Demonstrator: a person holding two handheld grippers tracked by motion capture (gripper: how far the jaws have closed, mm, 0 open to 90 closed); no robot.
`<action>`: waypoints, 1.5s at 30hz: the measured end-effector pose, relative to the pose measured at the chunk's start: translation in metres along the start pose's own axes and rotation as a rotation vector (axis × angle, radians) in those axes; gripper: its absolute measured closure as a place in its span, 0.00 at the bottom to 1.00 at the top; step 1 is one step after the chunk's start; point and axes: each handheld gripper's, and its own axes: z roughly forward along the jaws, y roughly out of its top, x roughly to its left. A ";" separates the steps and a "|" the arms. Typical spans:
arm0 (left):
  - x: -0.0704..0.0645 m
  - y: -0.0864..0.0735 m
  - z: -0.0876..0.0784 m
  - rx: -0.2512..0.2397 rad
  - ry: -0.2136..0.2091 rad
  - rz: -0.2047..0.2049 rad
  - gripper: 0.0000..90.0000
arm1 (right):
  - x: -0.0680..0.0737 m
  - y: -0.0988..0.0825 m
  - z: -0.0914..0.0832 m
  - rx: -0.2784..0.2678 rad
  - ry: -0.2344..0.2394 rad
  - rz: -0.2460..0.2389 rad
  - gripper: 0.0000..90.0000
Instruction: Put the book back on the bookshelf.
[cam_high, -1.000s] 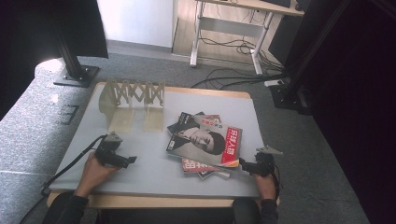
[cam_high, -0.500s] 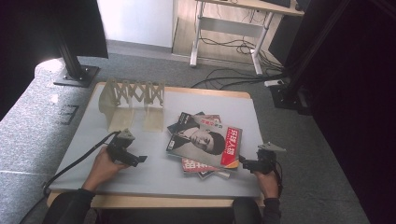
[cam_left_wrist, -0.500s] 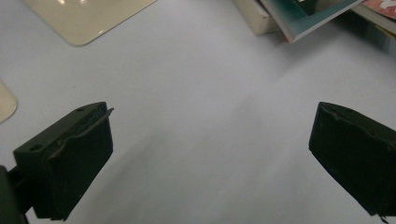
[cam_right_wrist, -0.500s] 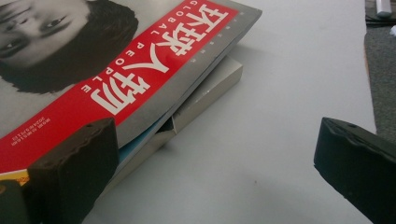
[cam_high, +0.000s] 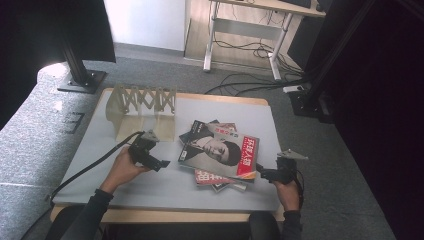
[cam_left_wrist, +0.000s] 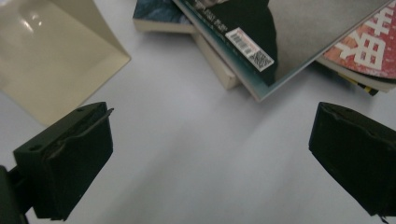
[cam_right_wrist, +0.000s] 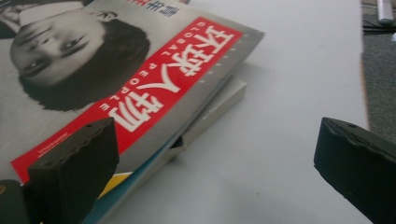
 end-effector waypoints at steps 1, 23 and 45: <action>-0.001 0.004 0.002 -0.006 -0.006 -0.004 0.00 | 0.002 0.000 0.001 0.007 0.007 -0.008 0.00; -0.018 0.088 0.048 0.017 -0.092 0.114 0.00 | 0.038 -0.007 0.019 0.055 0.106 -0.090 0.00; -0.013 0.119 0.083 0.022 -0.072 0.147 0.00 | 0.060 -0.013 0.018 0.082 0.135 -0.158 0.00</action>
